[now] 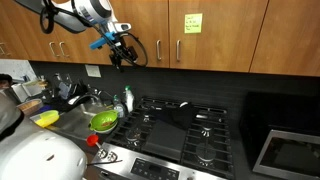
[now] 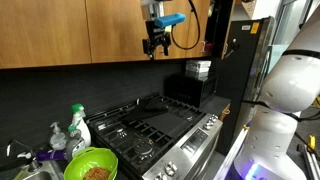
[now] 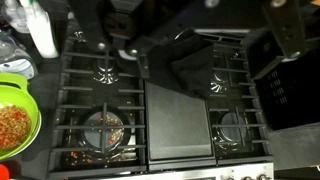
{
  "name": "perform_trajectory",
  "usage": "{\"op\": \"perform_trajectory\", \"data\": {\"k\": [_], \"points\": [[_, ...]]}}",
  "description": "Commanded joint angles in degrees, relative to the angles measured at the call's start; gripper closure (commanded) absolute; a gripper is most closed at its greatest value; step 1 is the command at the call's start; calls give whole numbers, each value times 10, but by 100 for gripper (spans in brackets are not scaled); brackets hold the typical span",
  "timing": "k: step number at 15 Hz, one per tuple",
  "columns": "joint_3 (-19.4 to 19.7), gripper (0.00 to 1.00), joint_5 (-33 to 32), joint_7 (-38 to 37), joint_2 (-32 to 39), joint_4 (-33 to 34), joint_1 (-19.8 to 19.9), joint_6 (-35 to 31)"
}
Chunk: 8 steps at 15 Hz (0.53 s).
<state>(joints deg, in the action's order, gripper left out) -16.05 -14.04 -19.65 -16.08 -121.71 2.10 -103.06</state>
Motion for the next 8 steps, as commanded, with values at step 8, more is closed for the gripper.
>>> {"op": "perform_trajectory", "data": {"k": [8], "points": [[26, 0, -6, -17, 11, -8, -25, -6]]}}
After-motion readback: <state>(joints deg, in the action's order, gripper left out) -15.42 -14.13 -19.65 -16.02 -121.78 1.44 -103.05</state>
